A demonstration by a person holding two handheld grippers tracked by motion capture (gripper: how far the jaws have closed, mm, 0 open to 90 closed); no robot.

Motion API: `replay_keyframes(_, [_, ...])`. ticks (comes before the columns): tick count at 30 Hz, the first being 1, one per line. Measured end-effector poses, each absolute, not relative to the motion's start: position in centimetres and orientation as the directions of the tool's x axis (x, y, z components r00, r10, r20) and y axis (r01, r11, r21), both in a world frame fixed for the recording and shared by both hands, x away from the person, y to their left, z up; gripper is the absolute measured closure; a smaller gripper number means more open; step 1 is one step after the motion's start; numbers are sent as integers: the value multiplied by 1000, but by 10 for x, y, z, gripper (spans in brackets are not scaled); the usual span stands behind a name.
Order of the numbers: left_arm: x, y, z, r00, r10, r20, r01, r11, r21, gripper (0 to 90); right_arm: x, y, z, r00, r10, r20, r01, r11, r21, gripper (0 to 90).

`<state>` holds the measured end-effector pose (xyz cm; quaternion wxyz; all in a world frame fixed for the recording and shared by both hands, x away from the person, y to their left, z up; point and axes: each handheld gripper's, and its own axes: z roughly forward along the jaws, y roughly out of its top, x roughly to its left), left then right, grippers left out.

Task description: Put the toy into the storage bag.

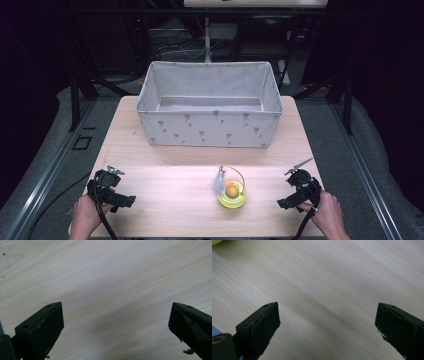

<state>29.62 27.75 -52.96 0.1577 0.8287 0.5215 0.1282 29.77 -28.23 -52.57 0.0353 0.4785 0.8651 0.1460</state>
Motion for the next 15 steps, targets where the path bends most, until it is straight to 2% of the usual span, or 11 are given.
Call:
replay_keyframes(2, [296,278,-530,425,904,50,824,-409,393,1,298,-283,-524,-543,838,57,815,510,274,54])
replay_keyframes(6, [296,279,-529,420,907,44,827,-401,395,1,297,-281,-523,-539,838,85,819,499,283,54])
replay_keyframes(11, [295,278,-530,423,905,43,826,-404,393,1,294,-267,-512,-603,796,52,780,574,248,55])
replay_keyframes(15, [296,280,-531,420,907,37,830,-400,390,1,291,-264,-510,-581,811,61,784,539,306,54])
